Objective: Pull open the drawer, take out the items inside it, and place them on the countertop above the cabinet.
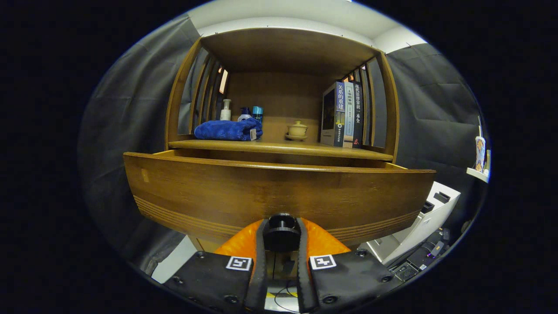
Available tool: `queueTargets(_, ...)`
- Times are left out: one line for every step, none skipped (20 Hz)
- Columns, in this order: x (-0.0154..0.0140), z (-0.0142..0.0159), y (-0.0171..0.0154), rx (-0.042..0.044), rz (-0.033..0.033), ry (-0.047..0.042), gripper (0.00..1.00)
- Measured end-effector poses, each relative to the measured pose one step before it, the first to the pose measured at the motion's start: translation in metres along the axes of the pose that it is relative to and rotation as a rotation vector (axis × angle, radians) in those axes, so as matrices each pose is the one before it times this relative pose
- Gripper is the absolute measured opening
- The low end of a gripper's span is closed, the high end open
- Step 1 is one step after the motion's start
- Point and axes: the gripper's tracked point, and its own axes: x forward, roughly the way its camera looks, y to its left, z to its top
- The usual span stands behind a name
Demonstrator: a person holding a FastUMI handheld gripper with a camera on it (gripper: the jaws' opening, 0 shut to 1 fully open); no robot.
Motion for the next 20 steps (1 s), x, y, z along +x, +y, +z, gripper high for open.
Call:
queueTargets(-0.00368, -0.00036, 0.00094, 0.00113, 0.00101, -0.00045, 0.35)
queueTargets(-0.00486, -0.00074, -0.00013, 0.00235, 0.00132, 0.00368, 0.35)
queueTargets(-0.00545, -0.00061, -0.00014, 0.00144, 0.00222, 0.00062, 0.35)
queueTargets(-0.00639, -0.00252, -0.00002, -0.00314, 0.00109, 0.00709, 0.35)
queueTargets(-0.00483, 0.00032, 0.00042, 0.00552, 0.00082, -0.00066, 0.35)
queueTargets(-0.00640, -0.00107, 0.00035, 0.00858, -0.00234, -0.00087, 0.35)
queueTargets(-0.00830, -0.00158, -0.00067, 0.00761, -0.00325, 0.00223, 0.35)
queueTargets(-0.00575, -0.00121, 0.00057, 0.00451, -0.00303, 0.00262, 0.35)
queueTargets(-0.00400, -0.00042, 0.00040, -0.00026, -0.00092, 0.00350, 0.35)
queueTargets(-0.00347, -0.00096, 0.00004, -0.00591, -0.00164, 0.00508, 0.35)
queueTargets(-0.00262, -0.00073, 0.00052, -0.00528, 0.00109, 0.00245, 0.35)
queueTargets(-0.00265, -0.00082, 0.00047, -0.00119, 0.00166, 0.00212, 0.35)
queueTargets(-0.00212, -0.00082, -0.00050, 0.00134, 0.00031, 0.00386, 0.35)
queueTargets(-0.00228, -0.00172, 0.00007, 0.00165, -0.00194, 0.00445, 0.35)
queueTargets(-0.00161, -0.00219, -0.00044, 0.00240, -0.00263, 0.00574, 0.35)
queueTargets(-0.00165, -0.00250, 0.00103, -0.00446, 0.00108, 0.00554, 0.35)
queueTargets(-0.00113, -0.00263, 0.00112, -0.01114, 0.00046, 0.00478, 0.35)
queueTargets(0.00068, -0.00228, -0.00035, -0.01077, 0.00149, 0.00325, 0.35)
queueTargets(-0.00014, -0.00499, -0.00032, 0.00190, -0.00053, 0.01019, 0.35)
queueTargets(-0.00156, 0.00317, -0.00103, 0.01255, -0.00187, -0.01689, 0.35)
